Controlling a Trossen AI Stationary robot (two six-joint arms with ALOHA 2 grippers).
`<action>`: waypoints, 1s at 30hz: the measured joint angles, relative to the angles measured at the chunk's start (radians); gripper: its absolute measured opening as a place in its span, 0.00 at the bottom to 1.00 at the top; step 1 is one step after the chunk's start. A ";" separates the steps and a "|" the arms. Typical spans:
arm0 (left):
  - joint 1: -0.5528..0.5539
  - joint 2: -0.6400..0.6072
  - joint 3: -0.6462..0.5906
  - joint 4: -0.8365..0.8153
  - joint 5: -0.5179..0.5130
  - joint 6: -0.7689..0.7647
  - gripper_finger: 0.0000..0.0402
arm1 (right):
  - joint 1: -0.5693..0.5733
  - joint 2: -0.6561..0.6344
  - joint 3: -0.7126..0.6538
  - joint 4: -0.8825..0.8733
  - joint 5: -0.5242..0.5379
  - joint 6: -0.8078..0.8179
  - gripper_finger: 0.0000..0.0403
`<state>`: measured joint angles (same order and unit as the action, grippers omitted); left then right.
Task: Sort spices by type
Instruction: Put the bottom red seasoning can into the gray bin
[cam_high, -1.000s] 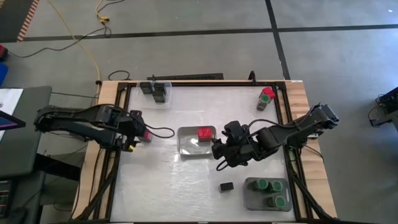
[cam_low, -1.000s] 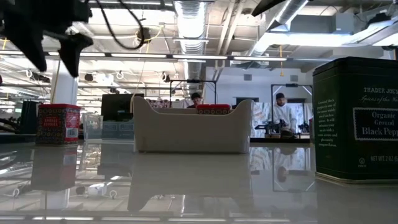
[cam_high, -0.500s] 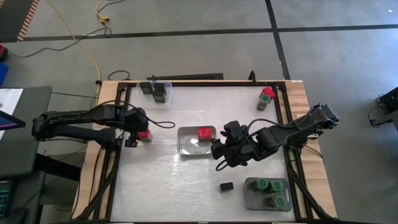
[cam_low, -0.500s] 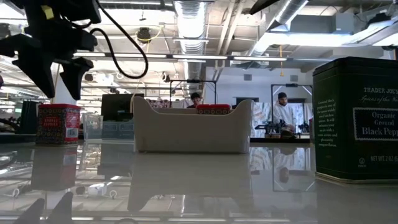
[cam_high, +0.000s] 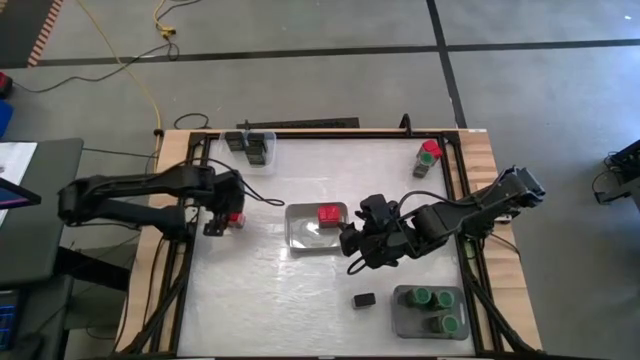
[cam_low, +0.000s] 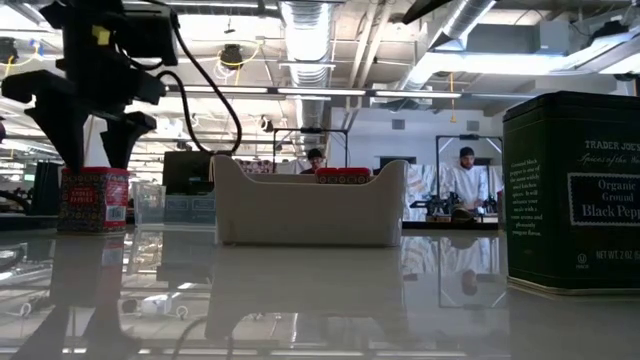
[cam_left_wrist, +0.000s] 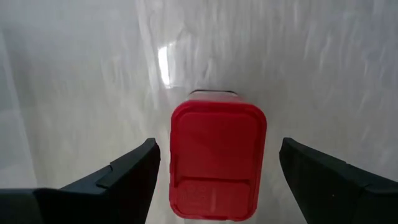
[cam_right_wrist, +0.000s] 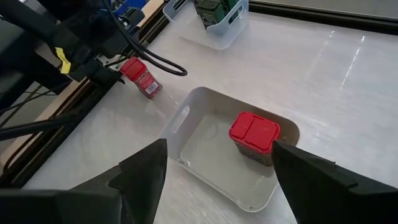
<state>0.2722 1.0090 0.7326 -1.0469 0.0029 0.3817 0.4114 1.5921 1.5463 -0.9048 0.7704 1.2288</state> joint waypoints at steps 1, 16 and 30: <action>0.000 0.007 0.000 0.000 0.000 0.000 0.78 | 0.000 0.000 0.000 0.000 0.000 -0.003 0.77; -0.001 0.040 0.002 -0.016 -0.005 -0.028 0.52 | 0.043 0.000 0.000 -0.070 -0.002 -0.006 0.77; -0.027 0.041 0.206 -0.025 -0.010 -0.291 0.52 | 0.115 -0.003 -0.012 -0.443 -0.006 0.125 0.77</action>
<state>0.2451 1.0500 0.9387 -1.0720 -0.0074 0.0903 0.5263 1.5889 1.5339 -1.3478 0.7645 1.3538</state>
